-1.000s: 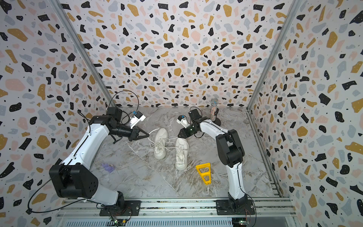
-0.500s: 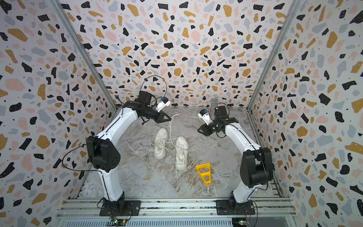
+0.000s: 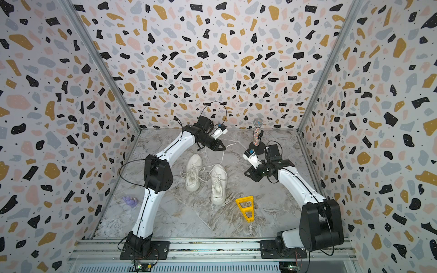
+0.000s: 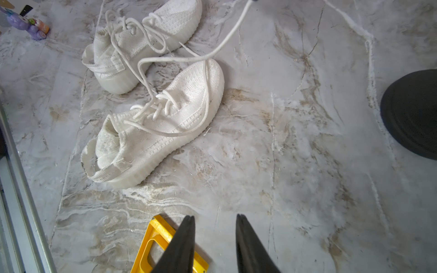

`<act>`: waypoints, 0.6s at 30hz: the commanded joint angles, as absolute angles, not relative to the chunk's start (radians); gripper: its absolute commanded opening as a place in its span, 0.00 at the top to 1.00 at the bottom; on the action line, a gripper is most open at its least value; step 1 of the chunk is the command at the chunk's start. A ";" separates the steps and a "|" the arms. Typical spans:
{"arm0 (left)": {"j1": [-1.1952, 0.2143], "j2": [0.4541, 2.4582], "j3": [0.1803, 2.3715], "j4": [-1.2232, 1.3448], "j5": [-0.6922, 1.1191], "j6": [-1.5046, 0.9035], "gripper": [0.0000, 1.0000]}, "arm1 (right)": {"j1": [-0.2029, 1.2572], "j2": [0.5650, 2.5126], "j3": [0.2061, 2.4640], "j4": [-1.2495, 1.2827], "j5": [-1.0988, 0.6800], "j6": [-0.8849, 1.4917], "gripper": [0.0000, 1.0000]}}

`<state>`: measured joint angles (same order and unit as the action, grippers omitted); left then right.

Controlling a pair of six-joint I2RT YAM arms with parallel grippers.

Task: Tie the shoes
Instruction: Cross the shoelace with the shoelace.

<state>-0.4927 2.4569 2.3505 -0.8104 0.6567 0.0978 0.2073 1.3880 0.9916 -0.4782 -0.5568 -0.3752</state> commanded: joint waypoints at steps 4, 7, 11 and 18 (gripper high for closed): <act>-0.503 2.526 2.384 -0.765 0.657 0.052 0.84 | 0.196 1.376 0.991 -0.457 -0.552 -0.376 0.66; -0.503 2.510 2.381 -0.790 0.686 0.109 0.62 | 0.193 1.380 0.991 -0.456 -0.554 -0.373 0.66; -0.497 2.449 2.349 -0.883 0.639 0.258 0.44 | 0.190 1.387 0.991 -0.453 -0.551 -0.371 0.66; -0.496 2.264 2.095 -1.001 0.574 0.534 0.34 | 0.189 1.399 0.991 -0.449 -0.552 -0.370 0.66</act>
<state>-0.4942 2.3520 2.1563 -0.9188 0.6018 0.3637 0.1936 1.3983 0.9897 -0.4522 -0.5518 -0.3744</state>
